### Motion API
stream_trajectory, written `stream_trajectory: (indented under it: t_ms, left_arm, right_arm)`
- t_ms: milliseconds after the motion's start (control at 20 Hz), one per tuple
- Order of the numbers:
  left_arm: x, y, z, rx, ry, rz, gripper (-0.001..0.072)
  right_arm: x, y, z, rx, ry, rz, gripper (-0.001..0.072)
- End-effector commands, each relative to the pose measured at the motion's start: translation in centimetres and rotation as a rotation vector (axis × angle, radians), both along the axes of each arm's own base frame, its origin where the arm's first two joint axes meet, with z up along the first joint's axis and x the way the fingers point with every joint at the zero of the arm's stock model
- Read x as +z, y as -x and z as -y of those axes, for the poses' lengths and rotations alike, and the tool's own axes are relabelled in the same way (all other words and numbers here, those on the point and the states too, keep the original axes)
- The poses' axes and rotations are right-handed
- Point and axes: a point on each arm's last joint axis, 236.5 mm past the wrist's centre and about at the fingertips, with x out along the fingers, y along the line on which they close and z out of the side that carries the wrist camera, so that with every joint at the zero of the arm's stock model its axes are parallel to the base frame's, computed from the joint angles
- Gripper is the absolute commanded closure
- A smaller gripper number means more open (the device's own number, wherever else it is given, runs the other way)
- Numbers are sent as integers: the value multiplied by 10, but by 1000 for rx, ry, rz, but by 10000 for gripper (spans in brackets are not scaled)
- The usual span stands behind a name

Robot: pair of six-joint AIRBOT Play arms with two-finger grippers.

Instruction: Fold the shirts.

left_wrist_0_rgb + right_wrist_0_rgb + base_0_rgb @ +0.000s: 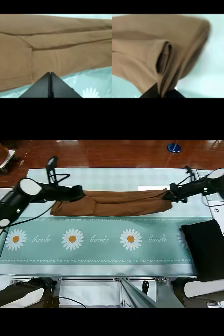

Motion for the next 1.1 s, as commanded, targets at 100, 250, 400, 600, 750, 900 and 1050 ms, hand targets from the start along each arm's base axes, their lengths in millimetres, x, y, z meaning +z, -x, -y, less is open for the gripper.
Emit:
stream_trajectory:
  t_ms: [100,250,400,600,750,900,1050]
  left_arm:
    - [-23,23,86,-154,-9,19,689]
    - [-38,29,147,-259,-8,-2,689]
    - [-55,36,205,-344,8,-68,689]
    - [-79,61,271,-447,20,-163,689]
    - [-98,102,309,-507,21,-241,689]
    - [-108,148,337,-573,37,-284,689]
    - [-98,147,337,-590,42,-287,688]
  right_arm:
    - [80,77,7,-5,168,204,694]
    - [110,122,-6,-29,175,280,694]
    - [137,150,-15,-46,175,344,694]
    - [163,165,-24,-59,162,421,694]
    - [169,165,-32,-56,122,436,694]
    - [172,162,-31,-67,123,452,694]
    - [172,161,-31,-68,123,452,694]
